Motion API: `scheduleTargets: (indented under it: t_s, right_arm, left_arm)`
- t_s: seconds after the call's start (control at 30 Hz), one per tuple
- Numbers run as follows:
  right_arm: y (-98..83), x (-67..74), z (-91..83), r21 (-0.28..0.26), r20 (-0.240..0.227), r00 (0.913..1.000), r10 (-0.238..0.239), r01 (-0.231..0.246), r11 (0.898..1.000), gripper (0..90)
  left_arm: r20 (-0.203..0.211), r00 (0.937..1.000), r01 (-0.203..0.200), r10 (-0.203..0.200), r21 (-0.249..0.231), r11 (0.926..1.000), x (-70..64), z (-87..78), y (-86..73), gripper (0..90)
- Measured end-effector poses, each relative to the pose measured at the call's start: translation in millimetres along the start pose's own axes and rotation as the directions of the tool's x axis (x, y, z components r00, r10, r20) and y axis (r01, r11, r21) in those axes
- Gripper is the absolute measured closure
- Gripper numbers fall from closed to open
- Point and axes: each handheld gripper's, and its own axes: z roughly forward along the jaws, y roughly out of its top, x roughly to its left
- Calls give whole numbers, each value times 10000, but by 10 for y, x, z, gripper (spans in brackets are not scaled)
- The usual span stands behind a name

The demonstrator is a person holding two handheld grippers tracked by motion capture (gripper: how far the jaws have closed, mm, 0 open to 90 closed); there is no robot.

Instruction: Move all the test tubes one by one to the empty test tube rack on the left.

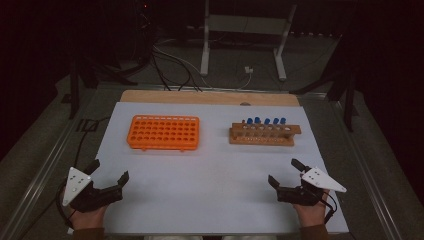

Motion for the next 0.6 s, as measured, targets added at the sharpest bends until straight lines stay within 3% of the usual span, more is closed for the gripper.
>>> scheduleTargets:
  t_s: [0.3,0.6]
  right_arm:
    - [203,-28,62,-90,77,10000,-6,7,10000,1]
    - [447,-255,154,-73,362,9993,27,-24,10000,1]
  left_arm:
    - [-123,9999,90,-88,120,9999,-4,35,-28,6]
    - [-183,9997,173,-170,187,9997,0,53,-51,7]
